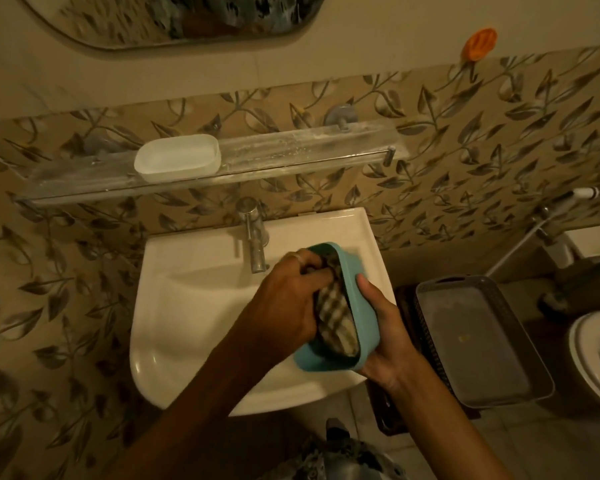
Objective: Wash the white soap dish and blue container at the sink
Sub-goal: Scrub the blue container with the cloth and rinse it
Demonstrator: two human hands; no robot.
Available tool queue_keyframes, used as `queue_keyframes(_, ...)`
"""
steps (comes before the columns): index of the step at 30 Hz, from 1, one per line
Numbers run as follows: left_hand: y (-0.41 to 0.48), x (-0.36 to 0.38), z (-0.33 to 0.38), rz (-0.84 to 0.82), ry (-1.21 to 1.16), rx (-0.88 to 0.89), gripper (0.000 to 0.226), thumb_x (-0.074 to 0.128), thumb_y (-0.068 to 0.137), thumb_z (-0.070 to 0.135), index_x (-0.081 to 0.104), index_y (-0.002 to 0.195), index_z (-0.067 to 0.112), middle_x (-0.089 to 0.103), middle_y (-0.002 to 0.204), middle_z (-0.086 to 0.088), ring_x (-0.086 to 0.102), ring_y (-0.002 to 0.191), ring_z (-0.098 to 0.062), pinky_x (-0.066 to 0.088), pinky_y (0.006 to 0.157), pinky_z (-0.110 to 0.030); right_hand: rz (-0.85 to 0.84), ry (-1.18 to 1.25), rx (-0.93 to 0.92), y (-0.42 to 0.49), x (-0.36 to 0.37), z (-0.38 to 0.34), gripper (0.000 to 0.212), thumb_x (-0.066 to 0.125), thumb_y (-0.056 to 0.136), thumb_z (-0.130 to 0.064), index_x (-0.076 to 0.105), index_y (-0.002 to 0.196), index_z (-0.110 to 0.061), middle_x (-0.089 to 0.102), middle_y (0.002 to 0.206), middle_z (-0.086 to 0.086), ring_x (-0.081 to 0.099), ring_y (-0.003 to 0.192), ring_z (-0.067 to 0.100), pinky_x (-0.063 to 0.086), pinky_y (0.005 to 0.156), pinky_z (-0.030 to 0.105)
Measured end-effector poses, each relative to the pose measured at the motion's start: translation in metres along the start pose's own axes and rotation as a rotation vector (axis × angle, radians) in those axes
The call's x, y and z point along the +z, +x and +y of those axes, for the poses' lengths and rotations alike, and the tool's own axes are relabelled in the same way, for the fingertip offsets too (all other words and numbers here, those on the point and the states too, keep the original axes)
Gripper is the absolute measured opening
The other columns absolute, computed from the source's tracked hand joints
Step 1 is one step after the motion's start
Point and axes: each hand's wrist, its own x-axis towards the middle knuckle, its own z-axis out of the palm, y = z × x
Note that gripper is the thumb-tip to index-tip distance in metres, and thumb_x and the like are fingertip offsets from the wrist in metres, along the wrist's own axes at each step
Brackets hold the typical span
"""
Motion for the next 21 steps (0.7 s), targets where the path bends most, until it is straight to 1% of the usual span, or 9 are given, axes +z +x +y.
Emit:
queue_keyframes(2, 0.001, 0.007, 0.01, 0.027, 0.005, -0.14, 0.04, 0.066, 0.078, 0.005, 0.063, 0.118, 0.005, 0.055, 0.127, -0.017, 0.05, 0.118, -0.03, 0.044, 0.101, -0.038, 0.026, 0.03, 0.014, 0.003, 0.004, 0.0, 0.057, 0.076, 0.072, -0.047, 0.068, 0.117, -0.012, 0.07, 0.11, 0.014, 0.067, 0.101, 0.029, 0.054, 0.091, 0.044)
queue_keyframes(4, -0.002, 0.014, 0.011, -0.125, -0.002, -0.064, 0.038, 0.069, 0.075, 0.003, 0.066, 0.112, 0.008, 0.057, 0.123, -0.013, 0.051, 0.113, -0.027, 0.045, 0.096, -0.035, 0.059, 0.043, 0.002, 0.004, 0.001, -0.003, 0.061, 0.075, 0.07, -0.048, 0.067, 0.118, -0.01, 0.068, 0.111, 0.016, 0.065, 0.103, 0.03, 0.05, 0.094, 0.046)
queue_keyframes(6, -0.003, 0.011, 0.003, -0.326, -0.009, 0.072, 0.032, 0.07, 0.077, 0.01, 0.069, 0.109, 0.011, 0.058, 0.122, -0.007, 0.051, 0.11, -0.019, 0.04, 0.092, -0.02, 0.078, 0.042, 0.019, 0.003, -0.002, -0.005, 0.06, 0.073, 0.07, -0.05, 0.069, 0.113, -0.008, 0.069, 0.108, 0.016, 0.067, 0.099, 0.03, 0.052, 0.09, 0.045)
queue_keyframes(8, -0.001, 0.008, -0.004, -0.402, 0.055, 0.148, 0.032, 0.067, 0.081, 0.018, 0.067, 0.113, 0.013, 0.057, 0.126, -0.005, 0.05, 0.112, -0.016, 0.037, 0.093, -0.018, 0.094, 0.041, 0.061, 0.001, -0.005, -0.003, 0.06, 0.069, 0.072, -0.053, 0.07, 0.111, -0.008, 0.07, 0.107, 0.017, 0.068, 0.097, 0.032, 0.056, 0.086, 0.049)
queue_keyframes(11, 0.007, 0.008, -0.001, -0.275, 0.319, 0.104, 0.035, 0.053, 0.091, 0.023, 0.058, 0.126, 0.016, 0.053, 0.132, -0.004, 0.043, 0.119, -0.019, 0.033, 0.102, -0.027, 0.093, -0.02, 0.04, 0.002, -0.001, -0.003, 0.058, 0.076, 0.067, -0.051, 0.071, 0.111, -0.013, 0.071, 0.105, 0.015, 0.069, 0.095, 0.031, 0.057, 0.081, 0.048)
queue_keyframes(14, 0.018, 0.01, 0.004, -0.087, 0.433, -0.048, 0.029, 0.051, 0.091, 0.02, 0.058, 0.118, 0.015, 0.058, 0.123, -0.006, 0.044, 0.113, -0.022, 0.035, 0.096, -0.03, 0.104, -0.057, -0.004, 0.004, 0.006, -0.01, 0.053, 0.075, 0.067, -0.049, 0.073, 0.107, -0.015, 0.072, 0.102, 0.013, 0.067, 0.092, 0.03, 0.055, 0.083, 0.047)
queue_keyframes(16, 0.02, 0.011, 0.005, -0.151, 0.385, -0.122, 0.031, 0.059, 0.085, 0.024, 0.059, 0.115, 0.016, 0.059, 0.118, -0.007, 0.049, 0.11, -0.023, 0.045, 0.093, -0.036, 0.112, -0.057, -0.044, 0.004, 0.003, -0.012, 0.052, 0.071, 0.068, -0.048, 0.072, 0.107, -0.013, 0.072, 0.102, 0.013, 0.066, 0.093, 0.029, 0.054, 0.085, 0.046)
queue_keyframes(18, 0.014, 0.009, 0.007, -0.323, 0.204, -0.131, 0.036, 0.065, 0.08, 0.024, 0.06, 0.115, 0.016, 0.061, 0.116, -0.006, 0.057, 0.107, -0.022, 0.053, 0.088, -0.039, 0.126, -0.047, -0.107, 0.003, -0.002, -0.012, 0.057, 0.07, 0.068, -0.046, 0.07, 0.113, -0.011, 0.07, 0.106, 0.015, 0.065, 0.097, 0.03, 0.05, 0.091, 0.046)
queue_keyframes(21, 0.006, 0.0, 0.007, -0.468, -0.012, -0.086, 0.031, 0.064, 0.08, 0.02, 0.064, 0.11, 0.015, 0.065, 0.112, -0.007, 0.062, 0.103, -0.022, 0.055, 0.085, -0.039, 0.133, -0.092, -0.171, 0.001, -0.008, -0.006, 0.061, 0.069, 0.067, -0.048, 0.069, 0.114, -0.009, 0.07, 0.109, 0.017, 0.067, 0.098, 0.03, 0.048, 0.095, 0.044)
